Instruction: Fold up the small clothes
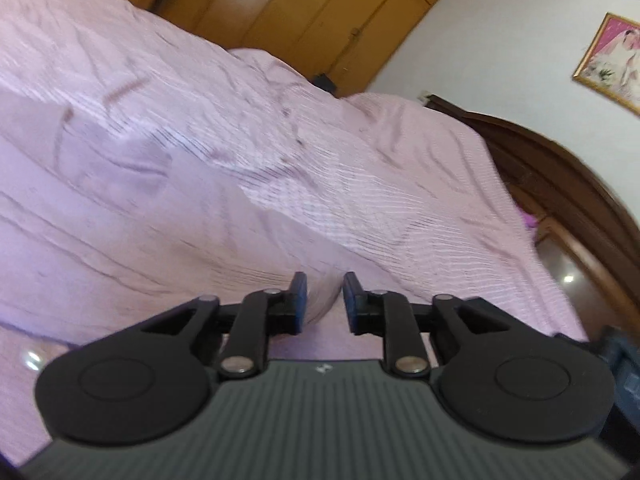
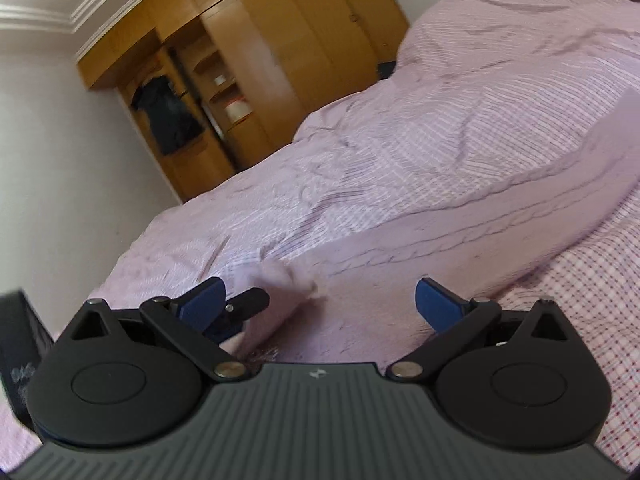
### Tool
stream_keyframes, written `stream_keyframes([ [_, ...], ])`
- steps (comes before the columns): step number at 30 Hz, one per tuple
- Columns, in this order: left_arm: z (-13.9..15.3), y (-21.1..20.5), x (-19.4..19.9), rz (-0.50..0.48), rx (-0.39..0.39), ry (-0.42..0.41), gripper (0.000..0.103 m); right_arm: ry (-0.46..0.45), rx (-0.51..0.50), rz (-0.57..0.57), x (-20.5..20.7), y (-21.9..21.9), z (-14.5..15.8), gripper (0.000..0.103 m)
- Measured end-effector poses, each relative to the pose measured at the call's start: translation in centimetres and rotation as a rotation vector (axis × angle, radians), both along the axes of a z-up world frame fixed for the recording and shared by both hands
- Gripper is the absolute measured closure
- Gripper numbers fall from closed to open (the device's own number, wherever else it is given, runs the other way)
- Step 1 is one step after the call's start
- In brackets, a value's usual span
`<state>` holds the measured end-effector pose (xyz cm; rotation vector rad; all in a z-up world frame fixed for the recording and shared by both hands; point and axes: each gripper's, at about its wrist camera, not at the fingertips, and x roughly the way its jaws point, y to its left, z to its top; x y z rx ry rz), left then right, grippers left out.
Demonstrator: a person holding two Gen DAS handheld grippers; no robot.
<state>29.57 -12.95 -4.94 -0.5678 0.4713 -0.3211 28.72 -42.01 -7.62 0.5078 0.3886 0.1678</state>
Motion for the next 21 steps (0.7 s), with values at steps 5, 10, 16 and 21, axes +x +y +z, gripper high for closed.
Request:
stream_keyframes([
  [5, 1.5, 0.6, -1.3, -0.019, -0.023, -0.029, 0.046, 0.015, 0.048, -0.002, 0.3, -0.7, -0.6, 0.0],
  [10, 4.8, 5.8, -2.6, 0.047, 0.008, -0.093, 0.032, 0.025, 0.012, 0.019, 0.6, 0.3, -0.9, 0.0],
  [16, 7.1, 16.0, -3.9, 0.312, 0.256, -0.018, 0.03, 0.027, -0.076, 0.039, 1.0, 3.0, -1.1, 0.0],
  [21, 4.7, 23.2, -2.2, 0.443, 0.464, 0.169, 0.034, -0.003, -0.15, 0.124, 1.3, 5.5, -1.3, 0.0],
])
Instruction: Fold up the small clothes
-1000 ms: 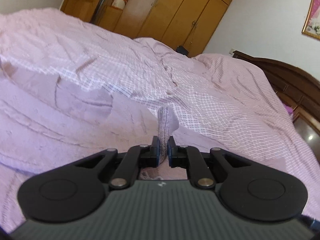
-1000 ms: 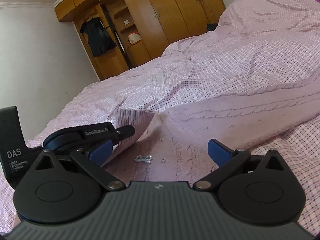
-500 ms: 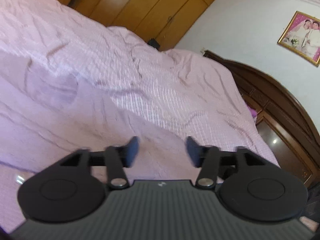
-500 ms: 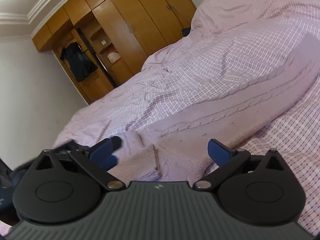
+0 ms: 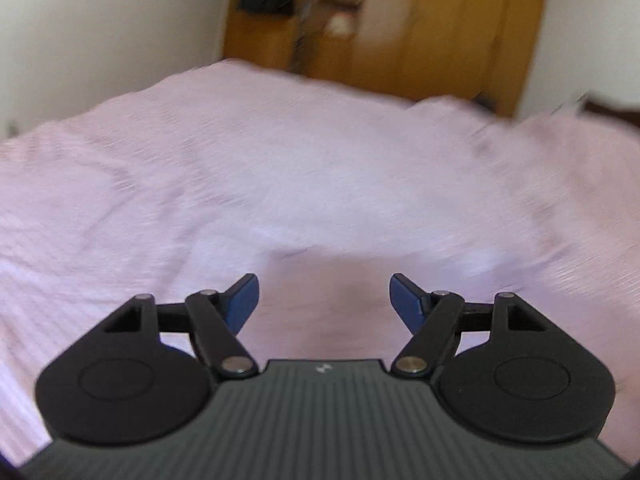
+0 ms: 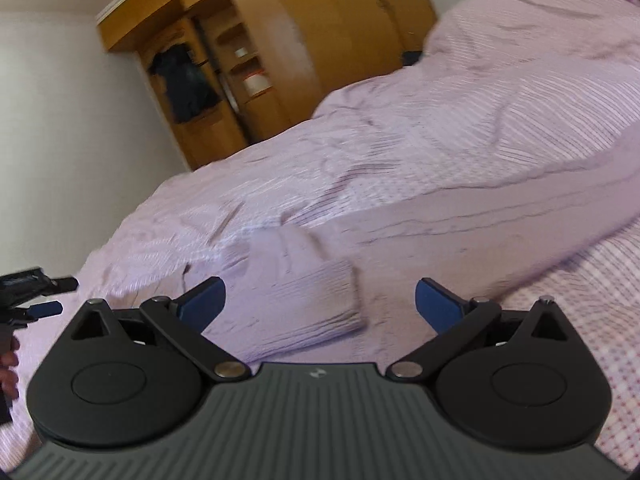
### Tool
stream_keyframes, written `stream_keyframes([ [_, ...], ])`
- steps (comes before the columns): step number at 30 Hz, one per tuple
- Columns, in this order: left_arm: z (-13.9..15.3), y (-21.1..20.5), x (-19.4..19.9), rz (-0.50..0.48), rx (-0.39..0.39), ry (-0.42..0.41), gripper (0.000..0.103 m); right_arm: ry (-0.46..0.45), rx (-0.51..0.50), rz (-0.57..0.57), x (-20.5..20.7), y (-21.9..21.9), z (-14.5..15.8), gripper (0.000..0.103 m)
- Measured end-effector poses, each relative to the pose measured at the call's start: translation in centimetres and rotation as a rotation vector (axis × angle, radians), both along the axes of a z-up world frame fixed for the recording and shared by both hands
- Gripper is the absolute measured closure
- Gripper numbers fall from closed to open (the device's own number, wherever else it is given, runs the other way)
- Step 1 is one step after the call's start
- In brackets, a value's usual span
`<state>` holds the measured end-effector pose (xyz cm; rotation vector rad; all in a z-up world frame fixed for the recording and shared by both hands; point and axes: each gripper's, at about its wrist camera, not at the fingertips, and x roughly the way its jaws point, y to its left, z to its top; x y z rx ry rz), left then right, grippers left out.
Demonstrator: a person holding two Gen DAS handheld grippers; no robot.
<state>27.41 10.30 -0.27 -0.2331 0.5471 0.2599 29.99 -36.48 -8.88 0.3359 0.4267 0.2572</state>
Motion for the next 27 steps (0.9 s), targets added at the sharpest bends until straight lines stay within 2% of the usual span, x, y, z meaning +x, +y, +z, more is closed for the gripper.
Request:
stream_keyframes([
  [1, -0.9, 0.8, 0.5, 0.021, 0.024, 0.044, 0.053, 0.001, -0.02, 0.014, 0.1, 0.6, -0.3, 0.0],
  [2, -1.8, 1.4, 0.9, 0.019, 0.04, 0.079, 0.067, 0.004, -0.04, 0.025, 0.2, 1.1, -0.6, 0.0],
  [3, -2.8, 1.8, 1.4, 0.005, 0.043, 0.11, 0.087, 0.01, -0.056, 0.034, 0.3, 1.6, -0.9, 0.0],
  [5, -4.2, 2.0, 2.0, -0.022, 0.034, 0.13, 0.089, 0.031, -0.088, 0.055, 0.8, 2.5, -1.6, 0.0],
  [7, -4.7, 1.9, 2.1, -0.022, 0.051, 0.117, 0.089, 0.05, -0.097, 0.06, 1.2, 2.7, -2.1, 0.0],
  [9, -4.6, 2.1, 2.3, -0.026, 0.012, 0.094, 0.089, 0.069, -0.086, 0.058, 1.5, 2.7, -2.5, 0.0],
  [12, -4.6, 2.8, 2.8, -0.052, -0.045, 0.077, 0.079, 0.085, -0.053, 0.057, 2.0, 2.2, -2.8, 0.0],
  [15, -5.1, 3.2, 3.0, -0.052, -0.077, 0.066, 0.078, 0.097, -0.037, 0.071, 2.3, 1.9, -3.2, 0.0],
  [18, -5.5, 3.7, 3.2, -0.068, -0.142, 0.045, 0.078, 0.109, -0.042, 0.078, 2.5, 2.0, -3.5, 0.0],
  [19, -5.6, 3.6, 3.3, -0.078, -0.134, 0.046, 0.091, 0.107, -0.047, 0.08, 2.5, 2.1, -3.5, 0.0],
  [20, -5.5, 3.2, 3.2, -0.111, -0.1, 0.047, 0.094, 0.106, -0.054, 0.082, 2.5, 2.2, -3.5, 0.0],
  [22, -5.4, 3.0, 2.8, -0.132, -0.058, 0.028, 0.095, 0.103, -0.06, 0.086, 2.4, 2.2, -3.6, 0.0],
  [25, -5.3, 4.7, 2.3, -0.098, -0.024, 0.014, 0.096, 0.109, -0.058, 0.087, 2.5, 2.1, -3.6, 0.0],
  [27, -5.5, 6.2, 2.0, -0.108, -0.053, 0.012, 0.096, 0.108, -0.061, 0.087, 2.5, 2.2, -3.6, 0.0],
])
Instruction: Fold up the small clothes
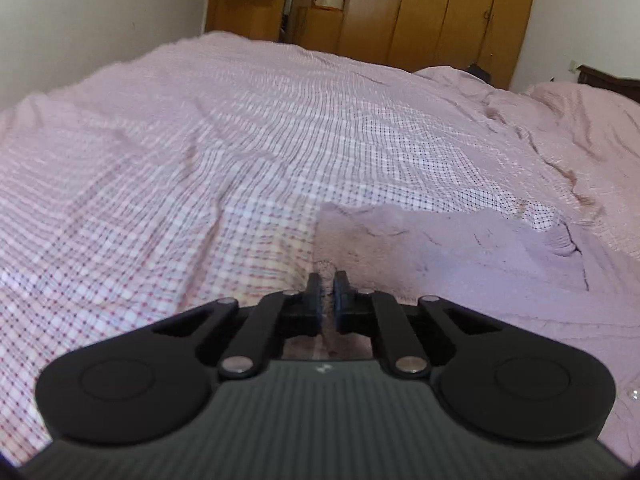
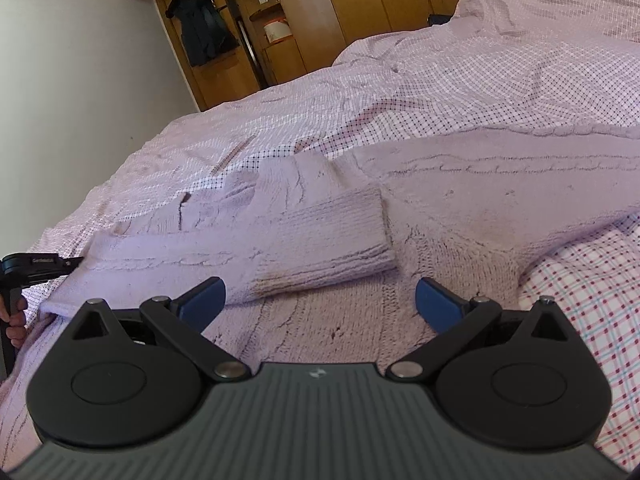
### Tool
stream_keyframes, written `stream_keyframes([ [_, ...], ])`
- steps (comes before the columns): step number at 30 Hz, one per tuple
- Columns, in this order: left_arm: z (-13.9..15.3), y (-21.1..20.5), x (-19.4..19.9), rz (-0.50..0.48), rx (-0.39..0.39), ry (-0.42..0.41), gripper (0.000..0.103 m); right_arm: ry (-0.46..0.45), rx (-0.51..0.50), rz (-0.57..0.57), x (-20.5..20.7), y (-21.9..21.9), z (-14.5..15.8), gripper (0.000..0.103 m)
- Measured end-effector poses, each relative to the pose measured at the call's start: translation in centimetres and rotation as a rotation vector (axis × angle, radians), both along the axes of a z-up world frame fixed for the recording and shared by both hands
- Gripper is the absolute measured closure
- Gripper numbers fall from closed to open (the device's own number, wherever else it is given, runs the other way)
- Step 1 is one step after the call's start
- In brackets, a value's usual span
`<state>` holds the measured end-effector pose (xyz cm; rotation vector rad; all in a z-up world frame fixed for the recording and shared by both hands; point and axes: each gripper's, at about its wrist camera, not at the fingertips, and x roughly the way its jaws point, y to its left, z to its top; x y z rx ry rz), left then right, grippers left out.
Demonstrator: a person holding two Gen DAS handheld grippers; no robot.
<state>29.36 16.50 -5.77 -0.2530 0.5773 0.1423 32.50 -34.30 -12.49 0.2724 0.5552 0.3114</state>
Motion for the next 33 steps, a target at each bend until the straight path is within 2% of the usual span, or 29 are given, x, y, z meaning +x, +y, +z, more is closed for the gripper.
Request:
stream_keyframes([
  [4, 0.1, 0.6, -0.1, -0.023, 0.01, -0.003, 0.094, 0.0, 0.001, -0.002, 0.1, -0.1, 0.1, 0.0],
  [6, 0.3, 1.4, -0.5, 0.021, -0.027, -0.016, 0.094, 0.004, 0.017, -0.003, 0.3, -0.4, 0.1, 0.0],
  [9, 1.3, 1.7, -2.3, 0.137, -0.038, -0.022, 0.1, 0.014, 0.09, -0.018, 0.7, -1.4, 0.0, 0.0],
  [12, 2.1, 1.1, -5.4, 0.093, -0.18, -0.056, 0.097, 0.024, 0.164, -0.034, 1.2, -2.3, -0.4, 0.0],
  [14, 2.1, 0.1, -6.5, 0.057, -0.224, -0.06, 0.085, 0.026, 0.161, -0.034, 1.3, -2.2, -0.5, 0.0],
  [15, 1.8, -0.7, -6.7, 0.039, -0.22, -0.041, 0.064, 0.023, 0.151, -0.033, 1.2, -2.1, -0.4, 0.0],
  [16, 1.3, -1.5, -6.6, 0.036, -0.202, -0.019, 0.05, 0.02, 0.142, -0.033, 1.2, -1.9, -0.4, 0.0],
  [17, 0.6, -2.2, -6.4, 0.03, -0.18, 0.009, 0.057, 0.018, 0.135, -0.033, 1.2, -1.8, -0.4, 0.0],
  [18, -0.1, -2.6, -6.3, 0.016, -0.19, 0.033, 0.09, 0.018, 0.135, -0.031, 1.2, -1.8, -0.4, 0.0],
  [19, -0.8, -2.3, -6.3, 0.004, -0.235, 0.045, 0.089, 0.017, 0.148, -0.031, 1.2, -2.0, -0.4, 0.0],
  [22, -1.4, -0.4, -7.3, 0.045, -0.318, 0.0, 0.09, 0.003, 0.219, -0.042, 0.8, -3.0, -0.8, 0.0],
  [23, -1.5, -0.4, -7.6, 0.057, -0.308, -0.013, 0.09, 0.008, 0.235, -0.047, 0.9, -3.3, -0.9, 0.0],
  [25, -1.1, -1.2, -7.8, 0.038, -0.228, -0.017, 0.09, 0.018, 0.252, -0.049, 1.0, -3.6, -0.9, 0.0],
  [26, -0.7, -2.0, -7.9, 0.028, -0.169, -0.016, 0.09, 0.026, 0.253, -0.058, 1.0, -3.6, -0.9, 0.009],
  [27, -0.3, -2.7, -7.9, 0.013, -0.107, -0.017, 0.09, 0.039, 0.252, -0.055, 1.2, -3.7, -1.0, 0.027],
  [29, -0.1, -3.2, -7.6, -0.001, -0.073, -0.007, 0.089, 0.062, 0.247, -0.073, 1.5, -3.9, -1.0, 0.04],
  [31, -0.5, -3.3, -7.0, -0.007, -0.069, -0.004, 0.087, 0.057, 0.275, -0.078, 1.5, -4.2, -1.1, 0.043],
  [33, -0.9, -2.9, -7.0, -0.012, -0.099, -0.01, 0.087, 0.051, 0.288, -0.091, 1.4, -4.3, -1.2, 0.046],
])
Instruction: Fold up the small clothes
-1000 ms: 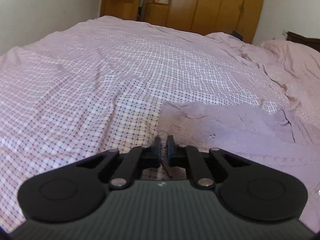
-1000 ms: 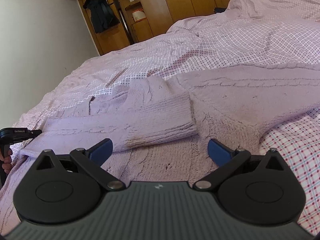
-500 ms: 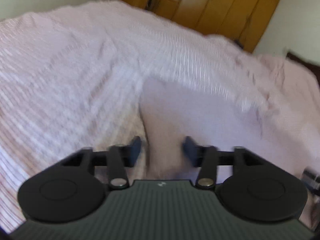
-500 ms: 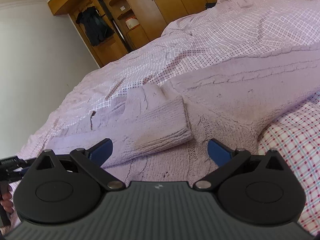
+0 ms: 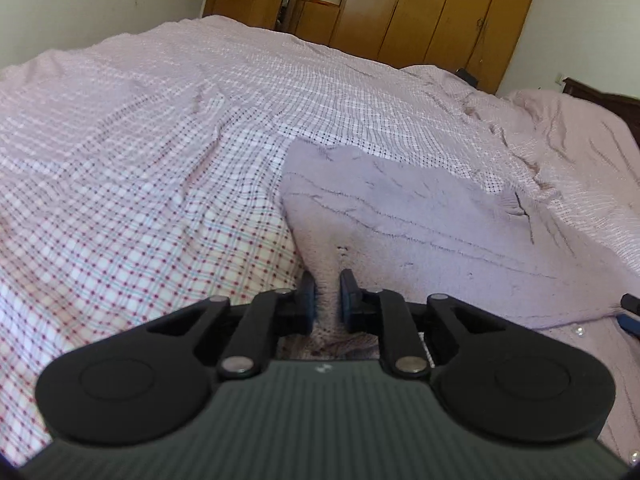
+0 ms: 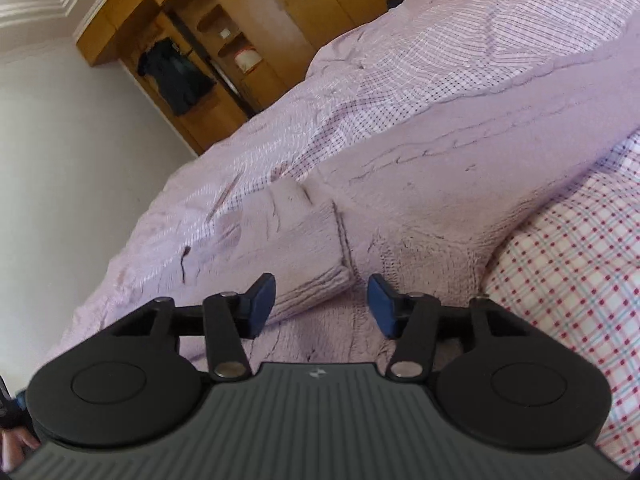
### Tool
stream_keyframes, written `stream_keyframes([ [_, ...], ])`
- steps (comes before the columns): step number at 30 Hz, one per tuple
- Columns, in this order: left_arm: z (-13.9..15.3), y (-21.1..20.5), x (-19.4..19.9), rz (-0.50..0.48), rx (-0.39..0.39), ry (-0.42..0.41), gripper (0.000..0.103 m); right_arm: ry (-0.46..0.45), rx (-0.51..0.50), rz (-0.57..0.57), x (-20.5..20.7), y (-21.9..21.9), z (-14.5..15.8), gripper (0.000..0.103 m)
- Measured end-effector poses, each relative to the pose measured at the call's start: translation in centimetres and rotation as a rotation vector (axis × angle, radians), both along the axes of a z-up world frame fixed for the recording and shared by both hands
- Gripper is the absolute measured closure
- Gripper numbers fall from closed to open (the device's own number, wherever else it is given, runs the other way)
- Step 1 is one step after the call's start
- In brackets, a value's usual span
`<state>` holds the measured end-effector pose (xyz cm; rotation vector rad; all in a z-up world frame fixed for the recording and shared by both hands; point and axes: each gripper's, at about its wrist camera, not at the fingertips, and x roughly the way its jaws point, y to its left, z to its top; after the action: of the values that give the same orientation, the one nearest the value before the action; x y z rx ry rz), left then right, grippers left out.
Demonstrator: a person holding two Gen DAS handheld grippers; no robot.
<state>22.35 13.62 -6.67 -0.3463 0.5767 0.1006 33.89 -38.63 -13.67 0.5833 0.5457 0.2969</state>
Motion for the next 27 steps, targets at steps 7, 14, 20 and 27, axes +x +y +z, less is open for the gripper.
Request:
stream_keyframes([
  [7, -0.4, 1.1, -1.2, -0.016, -0.088, -0.027, 0.084, -0.032, -0.049, -0.013, -0.5, 0.6, 0.0, 0.095],
  [14, 0.0, -1.0, -2.6, -0.063, 0.003, -0.036, 0.06, 0.028, 0.03, -0.033, -0.6, -0.5, -0.5, 0.086],
  [20, 2.3, -1.7, -4.5, -0.132, 0.046, -0.088, 0.051, -0.066, -0.004, -0.034, -5.9, -4.3, 2.1, 0.033],
  [27, 5.5, -1.9, -5.6, -0.077, 0.066, -0.153, 0.048, -0.112, 0.003, -0.18, -10.4, -10.9, 3.8, 0.033],
])
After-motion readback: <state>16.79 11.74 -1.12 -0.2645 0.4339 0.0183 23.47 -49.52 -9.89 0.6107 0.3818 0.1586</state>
